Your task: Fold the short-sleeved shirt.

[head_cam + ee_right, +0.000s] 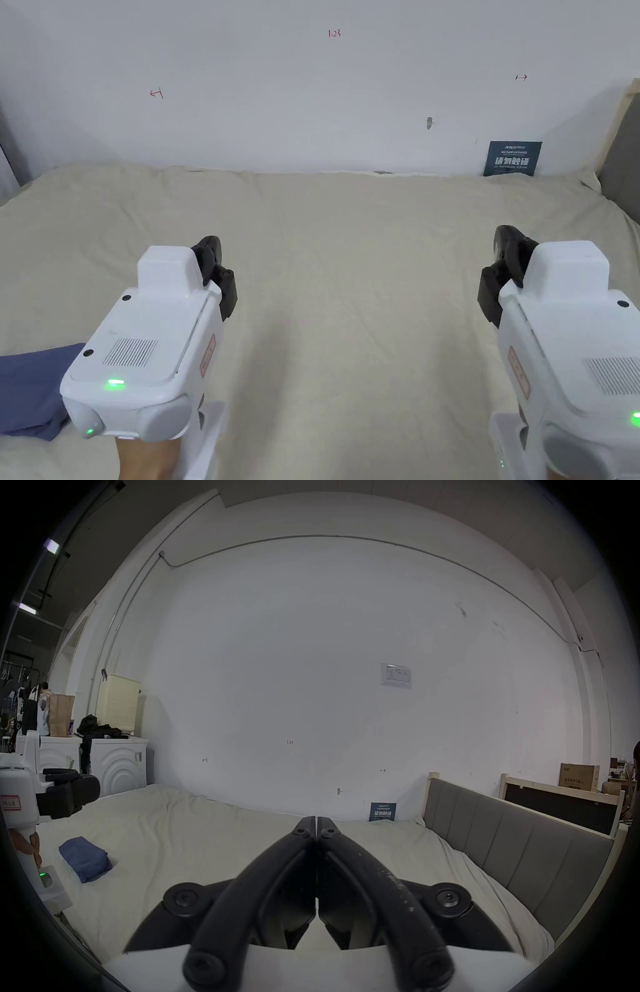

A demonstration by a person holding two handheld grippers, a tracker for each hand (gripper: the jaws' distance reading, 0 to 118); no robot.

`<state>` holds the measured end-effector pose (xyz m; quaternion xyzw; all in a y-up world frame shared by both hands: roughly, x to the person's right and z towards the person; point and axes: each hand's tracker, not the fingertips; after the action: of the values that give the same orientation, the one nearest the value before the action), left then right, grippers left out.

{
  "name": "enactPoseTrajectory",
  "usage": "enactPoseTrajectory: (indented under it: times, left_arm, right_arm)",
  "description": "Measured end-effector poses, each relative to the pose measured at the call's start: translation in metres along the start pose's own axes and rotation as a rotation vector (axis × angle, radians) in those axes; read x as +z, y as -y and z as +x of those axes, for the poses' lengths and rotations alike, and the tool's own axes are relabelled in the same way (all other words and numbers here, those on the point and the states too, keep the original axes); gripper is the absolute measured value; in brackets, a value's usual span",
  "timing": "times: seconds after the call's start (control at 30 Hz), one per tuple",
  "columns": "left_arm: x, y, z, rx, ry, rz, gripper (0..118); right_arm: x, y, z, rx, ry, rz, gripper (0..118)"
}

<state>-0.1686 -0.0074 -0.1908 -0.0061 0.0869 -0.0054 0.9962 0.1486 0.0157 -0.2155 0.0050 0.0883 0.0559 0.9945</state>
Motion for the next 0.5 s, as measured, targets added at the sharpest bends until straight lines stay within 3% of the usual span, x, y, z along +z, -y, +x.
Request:
enactPoseTrajectory:
  times: [0.33, 0.37, 0.43, 0.47, 0.5]
  left_arm:
    - [0.0022, 0.0011, -0.0007, -0.005, -0.006, 0.001, 4]
    - [0.0028, 0.0012, -0.0007, -0.003, -0.009, 0.007, 13]
    - [0.0029, 0.0009, -0.0014, 0.004, -0.009, 0.008, 48]
    - [0.0028, 0.0006, -0.0019, 0.011, -0.008, 0.005, 64]
    - [0.0028, 0.0006, -0.0024, 0.017, -0.007, 0.007, 80]
  right_arm:
    - [0.0005, 0.001, -0.0002, -0.005, 0.002, -0.008, 2]
    - [0.0006, 0.0011, -0.0002, -0.004, 0.007, -0.012, 6]
    - [0.0003, 0.001, 0.0005, -0.003, 0.007, -0.018, 25]
    - [0.0, 0.0015, 0.0008, -0.006, 0.006, -0.021, 38]
    - [-0.0003, 0.002, 0.0012, -0.011, 0.006, -0.024, 58]
